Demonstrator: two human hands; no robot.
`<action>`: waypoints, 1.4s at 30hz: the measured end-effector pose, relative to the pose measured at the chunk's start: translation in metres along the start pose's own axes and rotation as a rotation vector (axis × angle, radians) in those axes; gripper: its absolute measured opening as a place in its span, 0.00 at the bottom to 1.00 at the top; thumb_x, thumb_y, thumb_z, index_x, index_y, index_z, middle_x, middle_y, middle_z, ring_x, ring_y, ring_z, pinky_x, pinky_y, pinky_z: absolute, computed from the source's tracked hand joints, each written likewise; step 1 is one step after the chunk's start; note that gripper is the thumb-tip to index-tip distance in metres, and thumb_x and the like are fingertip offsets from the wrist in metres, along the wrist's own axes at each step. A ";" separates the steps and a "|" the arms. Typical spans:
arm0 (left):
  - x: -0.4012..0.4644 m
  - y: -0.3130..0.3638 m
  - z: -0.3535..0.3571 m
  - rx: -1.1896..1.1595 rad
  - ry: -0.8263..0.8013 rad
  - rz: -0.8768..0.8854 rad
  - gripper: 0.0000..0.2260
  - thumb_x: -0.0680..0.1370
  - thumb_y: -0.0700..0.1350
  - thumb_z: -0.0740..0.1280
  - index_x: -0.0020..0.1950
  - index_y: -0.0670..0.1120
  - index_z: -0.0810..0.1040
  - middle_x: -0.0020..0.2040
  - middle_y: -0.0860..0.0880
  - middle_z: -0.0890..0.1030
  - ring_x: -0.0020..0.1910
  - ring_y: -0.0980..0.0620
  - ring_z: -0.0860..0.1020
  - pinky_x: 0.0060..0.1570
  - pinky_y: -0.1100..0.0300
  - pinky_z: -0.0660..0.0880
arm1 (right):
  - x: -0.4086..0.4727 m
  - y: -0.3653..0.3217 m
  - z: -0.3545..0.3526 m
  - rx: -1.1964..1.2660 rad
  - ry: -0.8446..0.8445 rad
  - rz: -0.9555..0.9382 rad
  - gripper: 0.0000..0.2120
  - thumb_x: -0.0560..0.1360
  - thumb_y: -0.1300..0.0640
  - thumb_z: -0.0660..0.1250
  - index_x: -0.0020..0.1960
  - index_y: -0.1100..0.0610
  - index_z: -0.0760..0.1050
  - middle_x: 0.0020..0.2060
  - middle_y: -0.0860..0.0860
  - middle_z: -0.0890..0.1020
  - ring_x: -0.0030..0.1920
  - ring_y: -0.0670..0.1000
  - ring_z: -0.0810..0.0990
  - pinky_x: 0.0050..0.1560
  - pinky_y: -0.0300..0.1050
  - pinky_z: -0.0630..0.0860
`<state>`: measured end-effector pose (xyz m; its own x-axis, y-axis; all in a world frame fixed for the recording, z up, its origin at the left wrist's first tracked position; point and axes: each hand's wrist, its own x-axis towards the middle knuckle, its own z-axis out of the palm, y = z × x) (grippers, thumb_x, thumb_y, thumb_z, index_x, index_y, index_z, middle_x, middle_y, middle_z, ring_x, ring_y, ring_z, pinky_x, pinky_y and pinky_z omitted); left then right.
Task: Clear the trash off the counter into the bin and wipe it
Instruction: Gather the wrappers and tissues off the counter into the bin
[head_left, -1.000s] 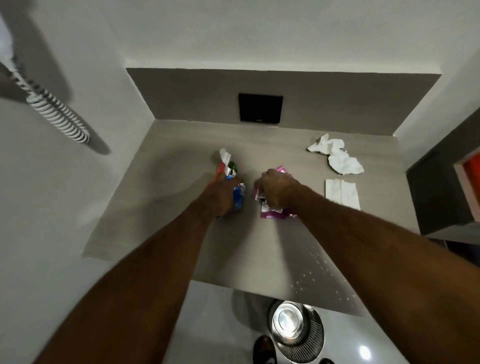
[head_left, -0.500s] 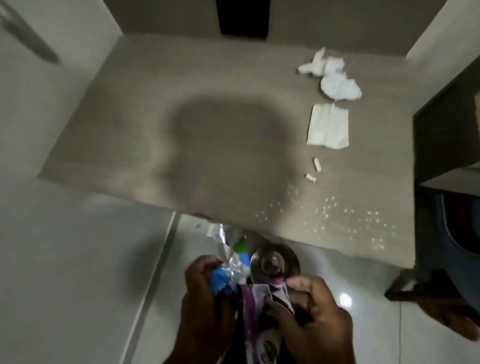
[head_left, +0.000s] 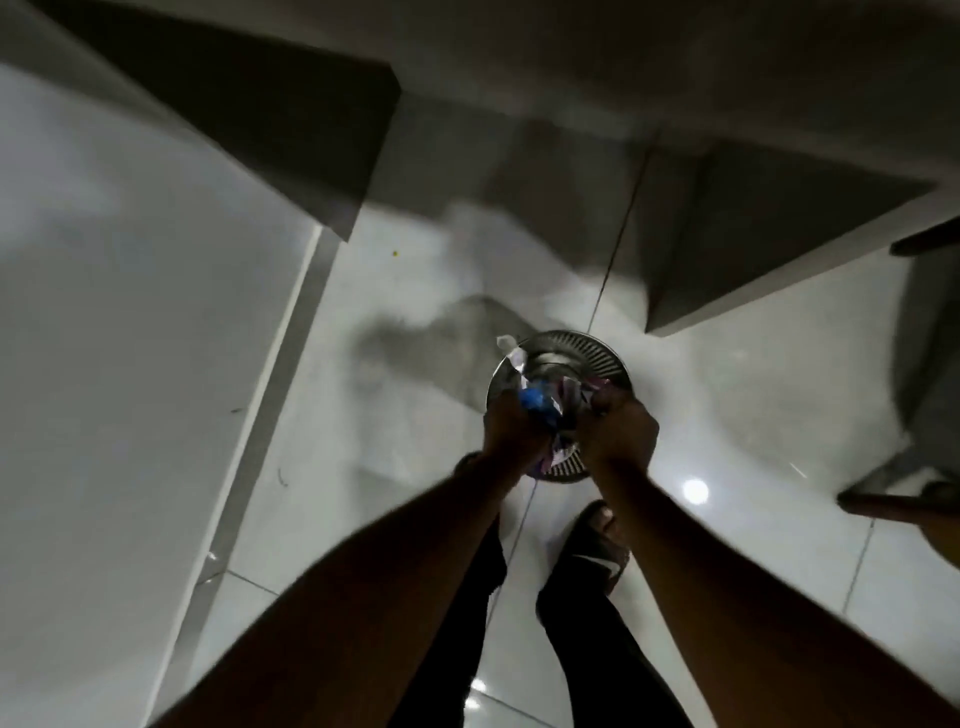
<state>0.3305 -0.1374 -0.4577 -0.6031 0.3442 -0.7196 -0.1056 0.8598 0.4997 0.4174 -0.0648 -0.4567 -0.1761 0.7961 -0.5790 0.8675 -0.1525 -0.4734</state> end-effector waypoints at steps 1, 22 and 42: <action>0.017 -0.008 0.009 0.031 -0.046 -0.046 0.25 0.76 0.43 0.69 0.73 0.43 0.70 0.66 0.40 0.78 0.65 0.41 0.77 0.64 0.53 0.74 | 0.010 0.004 0.011 -0.024 -0.024 0.014 0.10 0.76 0.55 0.68 0.54 0.57 0.84 0.49 0.56 0.87 0.50 0.58 0.84 0.47 0.39 0.74; -0.065 0.040 -0.065 0.401 0.035 0.409 0.09 0.77 0.40 0.63 0.52 0.40 0.81 0.48 0.39 0.85 0.47 0.39 0.83 0.45 0.54 0.78 | -0.070 -0.033 -0.079 0.191 0.208 -0.200 0.12 0.78 0.61 0.61 0.51 0.64 0.81 0.42 0.57 0.85 0.36 0.47 0.76 0.36 0.12 0.61; -0.212 0.400 -0.284 0.452 0.331 1.015 0.10 0.79 0.40 0.61 0.56 0.38 0.78 0.51 0.38 0.81 0.51 0.40 0.78 0.51 0.54 0.74 | -0.138 -0.321 -0.397 -0.080 0.381 -0.560 0.19 0.79 0.52 0.62 0.68 0.55 0.74 0.66 0.57 0.77 0.62 0.58 0.77 0.62 0.49 0.73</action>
<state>0.1916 0.0269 0.0317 -0.4325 0.8951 0.1082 0.7975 0.3238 0.5091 0.3481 0.1065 0.0383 -0.4450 0.8953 0.0204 0.7279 0.3749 -0.5741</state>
